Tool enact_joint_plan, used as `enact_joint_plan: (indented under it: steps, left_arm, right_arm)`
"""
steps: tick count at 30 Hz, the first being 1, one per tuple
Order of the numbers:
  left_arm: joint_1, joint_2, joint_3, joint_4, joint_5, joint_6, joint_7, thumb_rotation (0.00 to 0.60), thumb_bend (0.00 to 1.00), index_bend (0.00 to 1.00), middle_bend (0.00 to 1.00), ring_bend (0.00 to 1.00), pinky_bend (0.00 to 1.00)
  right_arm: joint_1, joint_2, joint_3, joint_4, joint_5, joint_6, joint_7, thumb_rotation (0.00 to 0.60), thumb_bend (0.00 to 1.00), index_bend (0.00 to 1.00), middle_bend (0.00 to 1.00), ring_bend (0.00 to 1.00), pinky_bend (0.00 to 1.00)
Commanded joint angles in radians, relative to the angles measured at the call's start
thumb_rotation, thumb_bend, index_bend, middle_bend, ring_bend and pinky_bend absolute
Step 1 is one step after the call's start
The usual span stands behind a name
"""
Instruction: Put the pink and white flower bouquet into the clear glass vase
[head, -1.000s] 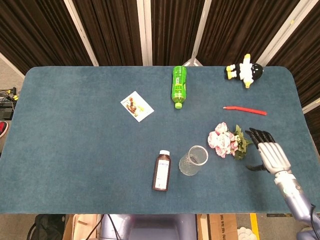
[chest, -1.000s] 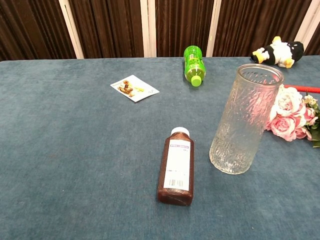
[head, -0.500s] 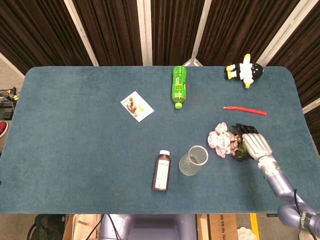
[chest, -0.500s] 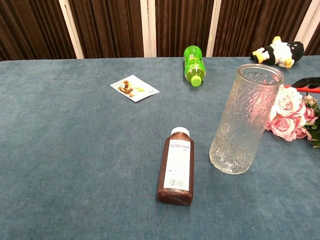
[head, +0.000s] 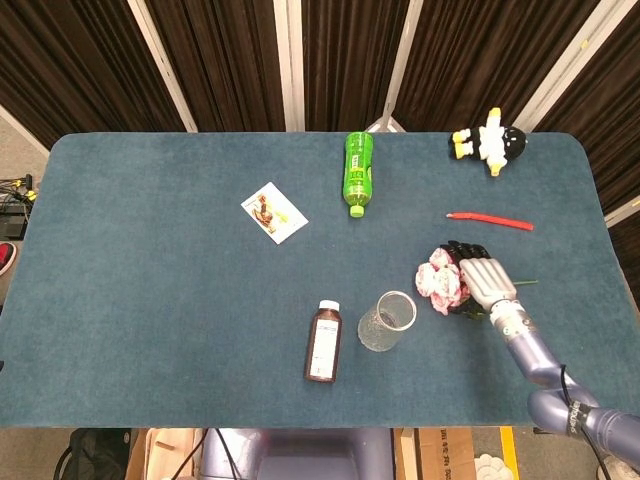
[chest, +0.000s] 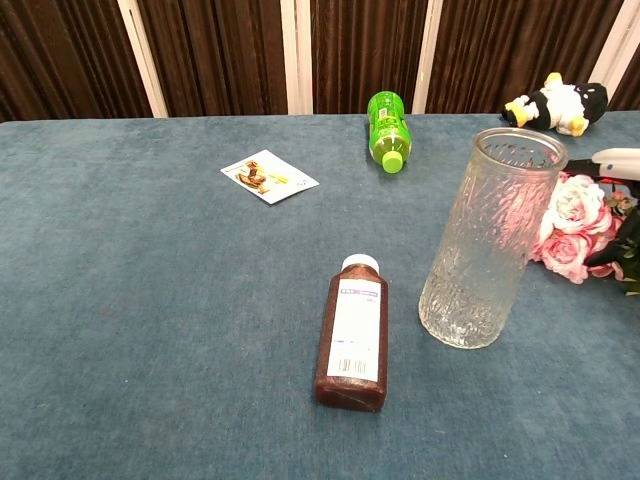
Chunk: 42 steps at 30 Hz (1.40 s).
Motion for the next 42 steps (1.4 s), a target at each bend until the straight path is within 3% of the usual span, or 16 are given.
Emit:
enact_joint_plan:
  steps: [1, 11, 15, 18, 24, 36, 42]
  left_arm:
    - [0.0, 0.0, -0.002, -0.001, -0.004, 0.0, 0.001, 0.6, 0.18, 0.15, 0.0, 0.0, 0.0]
    - [-0.003, 0.0, -0.006, -0.003, -0.013, -0.005, 0.005, 0.6, 0.18, 0.15, 0.0, 0.0, 0.0]
    - [-0.005, 0.0, -0.008, -0.003, -0.018, -0.009, 0.007, 0.6, 0.18, 0.15, 0.0, 0.0, 0.0]
    - [-0.007, -0.001, -0.008, -0.004, -0.018, -0.011, 0.012, 0.6, 0.18, 0.15, 0.0, 0.0, 0.0]
    - [-0.011, -0.004, -0.004, -0.007, -0.014, -0.018, 0.023, 0.6, 0.18, 0.15, 0.0, 0.0, 0.0]
    - [-0.01, -0.002, 0.0, -0.01, -0.008, -0.016, 0.02, 0.6, 0.18, 0.15, 0.0, 0.0, 0.0]
    - [-0.01, 0.002, -0.001, -0.009, -0.01, -0.019, 0.009, 0.6, 0.18, 0.15, 0.0, 0.0, 0.0]
  right_arm:
    - [0.013, -0.017, -0.007, 0.012, 0.004, -0.008, -0.012, 0.6, 0.11, 0.09, 0.08, 0.08, 0.0]
    - [0.054, -0.094, -0.002, 0.097, 0.052, -0.007, -0.062, 0.6, 0.11, 0.14, 0.17, 0.24, 0.02]
    - [0.065, -0.116, 0.001, 0.132, 0.071, -0.012, -0.069, 0.6, 0.13, 0.17, 0.18, 0.39, 0.17]
    - [0.068, -0.128, 0.004, 0.157, 0.076, -0.005, -0.069, 0.6, 0.22, 0.21, 0.2, 0.51, 0.31]
    - [0.064, -0.127, 0.012, 0.174, 0.04, 0.017, -0.024, 0.6, 0.32, 0.25, 0.27, 0.67, 0.51]
    - [0.061, -0.029, 0.082, 0.077, -0.08, 0.048, 0.235, 0.6, 0.32, 0.28, 0.29, 0.7, 0.55]
    - [0.075, 0.025, 0.193, -0.038, -0.03, 0.068, 0.377, 0.6, 0.32, 0.29, 0.29, 0.7, 0.55]
